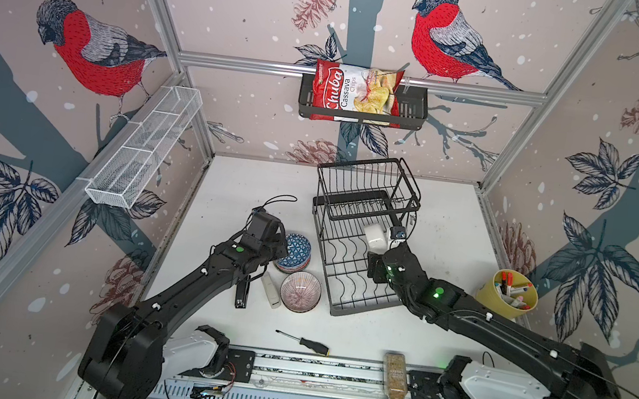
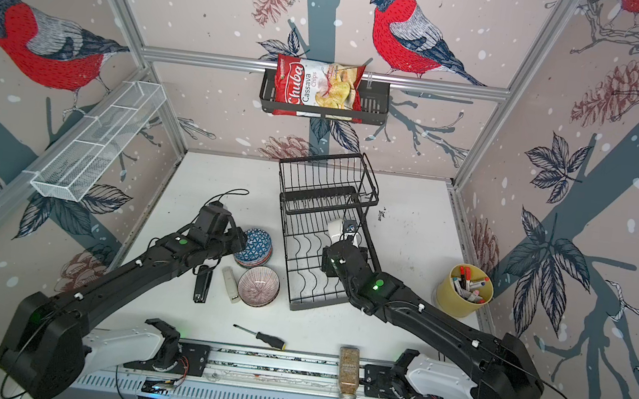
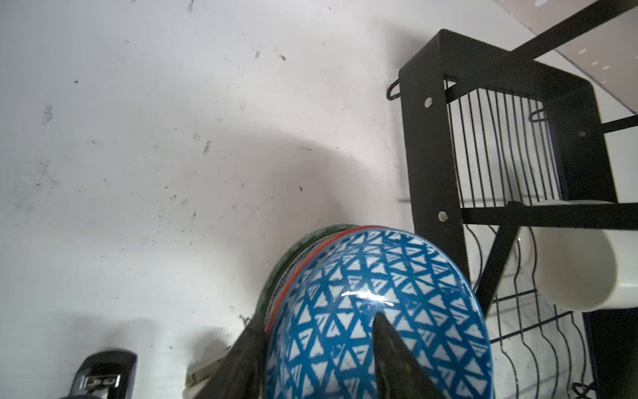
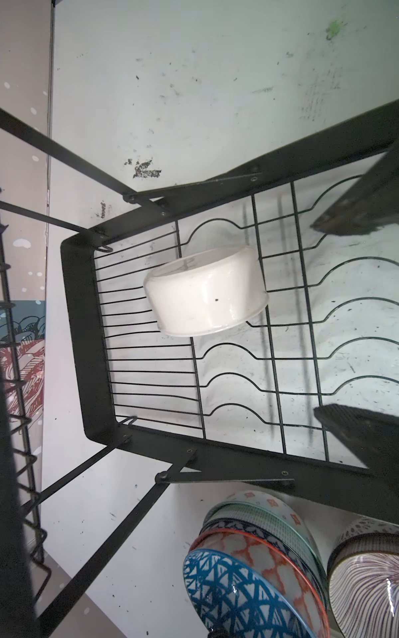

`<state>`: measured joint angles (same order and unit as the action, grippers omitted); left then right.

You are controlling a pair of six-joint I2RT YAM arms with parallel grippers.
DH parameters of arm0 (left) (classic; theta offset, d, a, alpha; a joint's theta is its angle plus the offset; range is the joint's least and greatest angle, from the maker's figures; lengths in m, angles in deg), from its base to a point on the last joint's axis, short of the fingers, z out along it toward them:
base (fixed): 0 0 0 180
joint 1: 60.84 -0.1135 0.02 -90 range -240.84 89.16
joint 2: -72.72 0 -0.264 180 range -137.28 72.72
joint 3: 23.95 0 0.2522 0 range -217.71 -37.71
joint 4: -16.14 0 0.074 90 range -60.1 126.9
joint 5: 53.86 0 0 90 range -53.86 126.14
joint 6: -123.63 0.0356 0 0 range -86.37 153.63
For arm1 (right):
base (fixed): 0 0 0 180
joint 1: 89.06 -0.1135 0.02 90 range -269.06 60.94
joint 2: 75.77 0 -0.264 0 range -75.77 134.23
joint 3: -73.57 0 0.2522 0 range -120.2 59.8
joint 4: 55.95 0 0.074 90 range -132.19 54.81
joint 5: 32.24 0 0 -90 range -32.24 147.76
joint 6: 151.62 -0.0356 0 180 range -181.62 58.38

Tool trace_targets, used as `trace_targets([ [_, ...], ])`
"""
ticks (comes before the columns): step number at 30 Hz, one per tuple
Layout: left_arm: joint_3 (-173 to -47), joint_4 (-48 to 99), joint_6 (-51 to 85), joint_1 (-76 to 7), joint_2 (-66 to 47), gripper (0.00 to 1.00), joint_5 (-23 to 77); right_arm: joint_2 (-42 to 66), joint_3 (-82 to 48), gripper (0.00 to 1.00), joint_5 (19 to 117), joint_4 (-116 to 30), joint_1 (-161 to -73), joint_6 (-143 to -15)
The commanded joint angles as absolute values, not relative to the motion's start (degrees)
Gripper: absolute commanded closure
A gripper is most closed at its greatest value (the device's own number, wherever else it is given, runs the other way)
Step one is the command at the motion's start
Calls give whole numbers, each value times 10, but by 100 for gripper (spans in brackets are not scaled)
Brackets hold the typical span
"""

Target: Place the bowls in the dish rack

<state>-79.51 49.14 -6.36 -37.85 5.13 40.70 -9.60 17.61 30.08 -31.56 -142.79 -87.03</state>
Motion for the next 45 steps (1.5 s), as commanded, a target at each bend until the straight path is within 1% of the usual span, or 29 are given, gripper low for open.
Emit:
trace_targets([
  [1, -803, 512, -47, -380, 42, 55, 424, -92, 179, 23, 310, -337, -1428, -872],
  [12, -822, 544, -49, -380, 12, 72, 464, -76, 180, 23, 319, -347, -1428, -869],
  [17, -832, 559, -49, -380, -6, 77, 469, -71, 180, 23, 322, -348, -1428, -870],
  [22, -840, 566, -50, -380, -22, 85, 468, -69, 181, 23, 322, -348, -1428, -868],
  [36, -844, 563, -45, -380, 15, 96, 467, -61, 180, 23, 323, -350, -1428, -870],
  [45, -835, 563, -41, -380, 37, 98, 464, -50, 176, 23, 330, -352, -1429, -869],
])
